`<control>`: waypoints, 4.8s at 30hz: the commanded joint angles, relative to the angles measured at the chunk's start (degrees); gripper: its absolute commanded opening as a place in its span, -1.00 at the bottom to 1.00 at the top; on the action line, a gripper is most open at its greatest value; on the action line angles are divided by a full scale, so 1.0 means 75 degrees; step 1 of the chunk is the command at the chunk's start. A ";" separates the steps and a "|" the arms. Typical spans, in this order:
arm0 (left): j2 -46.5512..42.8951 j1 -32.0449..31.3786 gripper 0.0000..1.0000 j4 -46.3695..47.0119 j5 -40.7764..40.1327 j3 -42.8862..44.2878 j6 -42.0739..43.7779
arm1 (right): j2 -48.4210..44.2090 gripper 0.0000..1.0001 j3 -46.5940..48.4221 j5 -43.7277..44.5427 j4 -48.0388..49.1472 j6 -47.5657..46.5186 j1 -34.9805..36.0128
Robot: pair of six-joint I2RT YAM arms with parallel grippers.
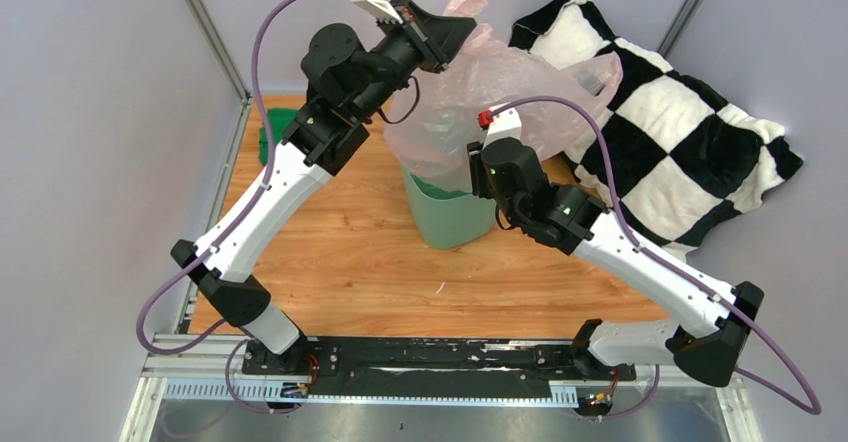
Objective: Put the trash bags into the trash bin
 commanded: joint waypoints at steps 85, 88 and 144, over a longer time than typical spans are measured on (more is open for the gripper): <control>0.0288 0.1586 -1.00 0.0612 0.3258 -0.0954 -0.4548 | 0.1111 -0.14 -0.0161 -0.1901 0.3279 -0.1280 -0.0288; 0.0370 0.1589 -1.00 0.0610 0.3226 -0.0949 -0.4542 | 0.1173 -0.14 -0.0292 -0.1515 0.2583 -0.1208 -0.0439; -0.3481 0.2514 -1.00 -0.4826 -0.0139 -0.3432 0.0049 | -0.3088 0.70 -0.2728 -0.3853 0.2542 0.1631 -0.2475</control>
